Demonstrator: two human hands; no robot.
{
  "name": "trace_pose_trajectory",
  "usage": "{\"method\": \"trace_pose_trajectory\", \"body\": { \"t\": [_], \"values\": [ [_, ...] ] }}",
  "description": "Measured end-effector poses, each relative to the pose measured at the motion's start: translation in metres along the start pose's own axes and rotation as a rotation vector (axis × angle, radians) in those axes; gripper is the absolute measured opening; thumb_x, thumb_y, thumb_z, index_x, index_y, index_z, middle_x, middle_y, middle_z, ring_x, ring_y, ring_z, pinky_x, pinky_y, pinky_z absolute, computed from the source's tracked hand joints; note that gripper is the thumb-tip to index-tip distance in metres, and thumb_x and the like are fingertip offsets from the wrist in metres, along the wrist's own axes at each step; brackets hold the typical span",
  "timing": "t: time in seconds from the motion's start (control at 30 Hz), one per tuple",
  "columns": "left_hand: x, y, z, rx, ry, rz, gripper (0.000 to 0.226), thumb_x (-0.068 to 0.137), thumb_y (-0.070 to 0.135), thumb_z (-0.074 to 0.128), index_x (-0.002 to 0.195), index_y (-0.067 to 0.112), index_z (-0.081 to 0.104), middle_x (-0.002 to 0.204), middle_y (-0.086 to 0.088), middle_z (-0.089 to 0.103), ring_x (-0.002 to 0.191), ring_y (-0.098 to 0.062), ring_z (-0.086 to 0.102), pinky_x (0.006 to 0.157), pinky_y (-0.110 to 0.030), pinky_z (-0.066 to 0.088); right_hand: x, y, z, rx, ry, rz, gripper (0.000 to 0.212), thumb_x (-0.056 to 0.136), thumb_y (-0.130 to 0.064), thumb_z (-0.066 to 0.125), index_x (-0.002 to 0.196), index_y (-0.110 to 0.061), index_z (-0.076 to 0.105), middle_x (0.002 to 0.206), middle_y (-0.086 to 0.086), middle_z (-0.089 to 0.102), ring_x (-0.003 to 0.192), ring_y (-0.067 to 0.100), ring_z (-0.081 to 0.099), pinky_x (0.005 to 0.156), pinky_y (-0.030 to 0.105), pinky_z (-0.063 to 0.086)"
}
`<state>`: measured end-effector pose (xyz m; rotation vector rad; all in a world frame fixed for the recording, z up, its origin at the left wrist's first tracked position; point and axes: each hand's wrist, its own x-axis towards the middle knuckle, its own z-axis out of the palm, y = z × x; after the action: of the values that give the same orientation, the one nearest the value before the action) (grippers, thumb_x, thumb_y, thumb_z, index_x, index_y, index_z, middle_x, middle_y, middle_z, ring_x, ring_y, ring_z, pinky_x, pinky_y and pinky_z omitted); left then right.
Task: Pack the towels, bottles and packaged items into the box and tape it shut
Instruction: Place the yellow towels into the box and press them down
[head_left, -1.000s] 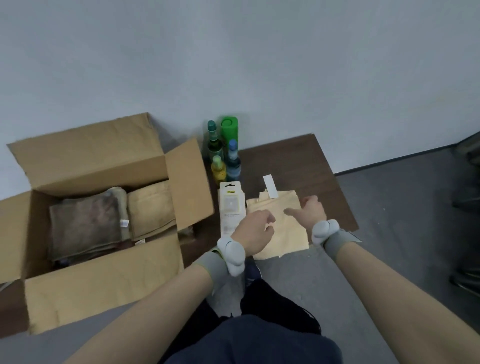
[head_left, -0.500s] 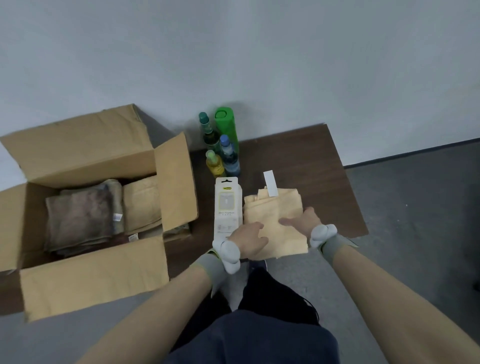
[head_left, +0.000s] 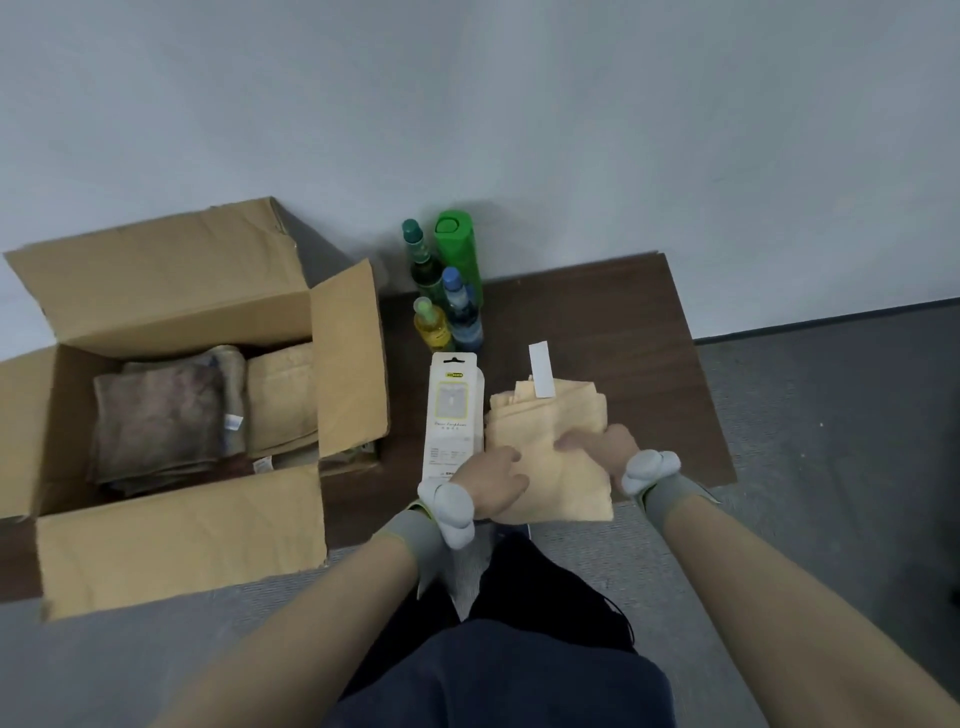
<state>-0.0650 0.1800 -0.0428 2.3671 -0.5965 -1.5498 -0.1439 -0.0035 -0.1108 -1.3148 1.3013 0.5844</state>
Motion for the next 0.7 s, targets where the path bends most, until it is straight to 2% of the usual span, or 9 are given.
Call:
{"method": "trace_pose_trajectory", "body": {
  "t": [0.1, 0.17, 0.23, 0.3, 0.4, 0.5, 0.63, 0.7],
  "values": [
    [-0.001, 0.002, -0.003, -0.059, 0.034, -0.01, 0.056, 0.103, 0.031, 0.047, 0.155, 0.014, 0.035, 0.154, -0.011, 0.044, 0.138, -0.029, 0.045, 0.111, -0.033, 0.04, -0.005, -0.002, -0.008, 0.101, -0.031, -0.031, 0.048, 0.077, -0.015, 0.084, 0.115, 0.007, 0.065, 0.103, 0.015, 0.071, 0.091, 0.032, 0.069, 0.081, 0.038, 0.057],
    [0.0, 0.004, -0.005, -0.089, 0.047, -0.02, 0.057, 0.103, 0.032, 0.047, 0.155, 0.013, 0.035, 0.155, -0.01, 0.044, 0.139, -0.028, 0.045, 0.11, -0.032, 0.039, -0.009, -0.004, -0.016, 0.142, -0.04, -0.056, 0.046, 0.073, -0.01, 0.083, 0.113, 0.006, 0.067, 0.098, 0.014, 0.072, 0.087, 0.03, 0.069, 0.073, 0.034, 0.054],
    [-0.003, 0.007, -0.007, -0.111, 0.063, -0.014, 0.058, 0.103, 0.034, 0.048, 0.155, 0.013, 0.034, 0.153, -0.009, 0.045, 0.137, -0.028, 0.046, 0.108, -0.032, 0.039, -0.016, -0.009, -0.026, 0.167, -0.037, -0.088, 0.051, 0.068, -0.011, 0.083, 0.113, 0.006, 0.067, 0.103, 0.017, 0.072, 0.092, 0.033, 0.07, 0.078, 0.037, 0.056],
    [-0.006, 0.012, -0.01, -0.158, 0.068, -0.008, 0.062, 0.102, 0.037, 0.049, 0.155, 0.012, 0.032, 0.152, -0.009, 0.046, 0.136, -0.028, 0.048, 0.106, -0.033, 0.041, -0.024, -0.015, -0.038, 0.18, -0.015, -0.122, 0.054, 0.072, -0.01, 0.081, 0.12, 0.006, 0.062, 0.114, 0.02, 0.07, 0.101, 0.036, 0.068, 0.085, 0.042, 0.057],
    [-0.006, 0.022, -0.019, -0.241, 0.061, -0.015, 0.069, 0.1, 0.046, 0.051, 0.155, 0.011, 0.028, 0.151, -0.009, 0.046, 0.133, -0.029, 0.05, 0.109, -0.041, 0.044, -0.034, -0.028, -0.054, 0.231, -0.018, -0.176, 0.061, 0.077, -0.009, 0.08, 0.132, 0.003, 0.056, 0.117, 0.019, 0.068, 0.102, 0.036, 0.068, 0.076, 0.041, 0.056],
    [-0.009, 0.036, -0.033, -0.391, 0.096, 0.019, 0.082, 0.096, 0.056, 0.054, 0.156, 0.009, 0.024, 0.151, -0.006, 0.046, 0.134, -0.027, 0.05, 0.111, -0.044, 0.043, -0.05, -0.046, -0.066, 0.271, -0.043, -0.241, 0.071, 0.075, -0.014, 0.082, 0.138, -0.003, 0.051, 0.123, 0.018, 0.068, 0.106, 0.038, 0.068, 0.079, 0.045, 0.058],
    [-0.019, 0.052, -0.056, -0.655, 0.151, 0.107, 0.096, 0.09, 0.066, 0.06, 0.155, 0.007, 0.022, 0.148, -0.004, 0.049, 0.128, -0.023, 0.054, 0.106, -0.038, 0.047, -0.079, -0.075, -0.073, 0.32, -0.115, -0.381, 0.072, 0.056, -0.022, 0.084, 0.124, -0.003, 0.068, 0.121, 0.021, 0.074, 0.104, 0.042, 0.072, 0.083, 0.047, 0.06],
    [-0.024, 0.059, -0.068, -0.78, 0.186, 0.156, 0.096, 0.087, 0.068, 0.062, 0.152, 0.006, 0.029, 0.146, -0.006, 0.052, 0.126, -0.025, 0.057, 0.108, -0.042, 0.048, -0.094, -0.092, -0.074, 0.334, -0.182, -0.45, 0.073, 0.054, -0.025, 0.086, 0.122, -0.004, 0.071, 0.121, 0.022, 0.074, 0.108, 0.043, 0.072, 0.094, 0.053, 0.058]
  ]
}}
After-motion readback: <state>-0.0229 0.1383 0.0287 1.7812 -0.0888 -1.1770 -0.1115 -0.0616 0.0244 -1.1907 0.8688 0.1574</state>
